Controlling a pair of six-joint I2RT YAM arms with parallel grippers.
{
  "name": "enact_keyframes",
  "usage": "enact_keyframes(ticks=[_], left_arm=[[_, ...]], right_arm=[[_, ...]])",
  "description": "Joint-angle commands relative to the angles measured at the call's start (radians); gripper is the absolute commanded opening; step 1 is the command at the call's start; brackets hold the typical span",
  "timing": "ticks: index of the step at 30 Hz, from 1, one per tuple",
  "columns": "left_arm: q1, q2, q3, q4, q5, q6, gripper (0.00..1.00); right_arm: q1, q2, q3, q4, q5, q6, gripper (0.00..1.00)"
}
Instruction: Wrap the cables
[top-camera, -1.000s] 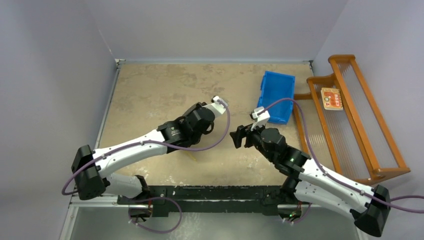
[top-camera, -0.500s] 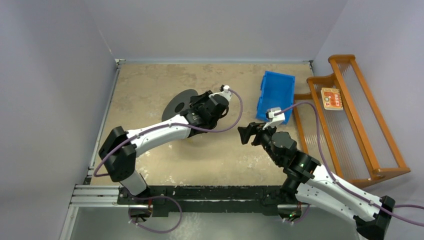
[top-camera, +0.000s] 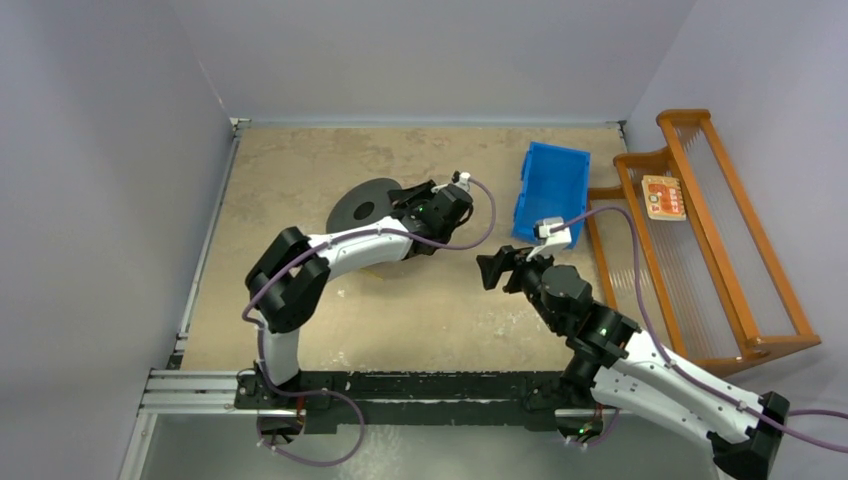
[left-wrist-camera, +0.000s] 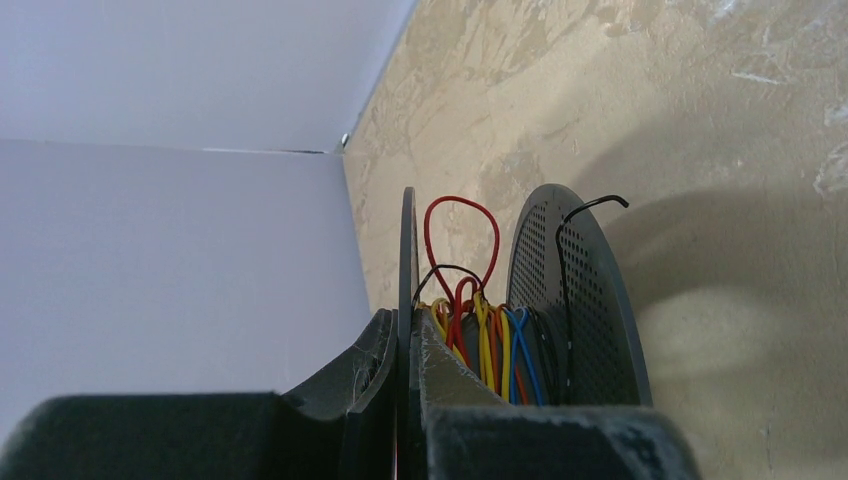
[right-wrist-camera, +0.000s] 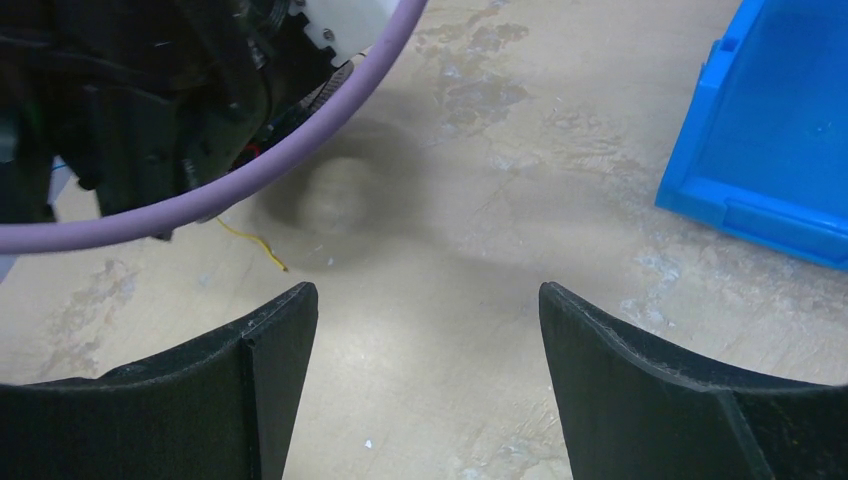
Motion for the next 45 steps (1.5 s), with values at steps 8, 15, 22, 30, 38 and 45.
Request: enact_keyframes(ticks=[8, 15, 22, 30, 38, 45], left_arm=[[0.025, 0.171, 0.161, 0.082, -0.098, 0.100, 0.00], [0.035, 0.299, 0.222, 0.139, -0.167, 0.159, 0.00], [0.038, 0.379, 0.261, 0.169, -0.189, 0.159, 0.09], [0.037, 0.423, 0.296, 0.117, -0.186, 0.099, 0.34], [0.028, 0.413, 0.327, -0.006, -0.124, -0.069, 0.56], [0.006, 0.367, 0.343, -0.103, -0.019, -0.227, 0.67]], right_arm=[[0.000, -0.056, -0.017, -0.003, 0.030, 0.035, 0.84], [0.000, -0.094, -0.001, -0.026, 0.018, 0.036, 0.84], [0.000, -0.112, -0.003, -0.043, 0.018, 0.040, 0.85], [0.000, -0.116, -0.008, -0.039, 0.012, 0.033, 0.86], [0.000, -0.097, -0.003, -0.030, 0.008, 0.026, 0.87], [0.000, -0.070, -0.001, -0.012, -0.001, 0.021, 0.87]])
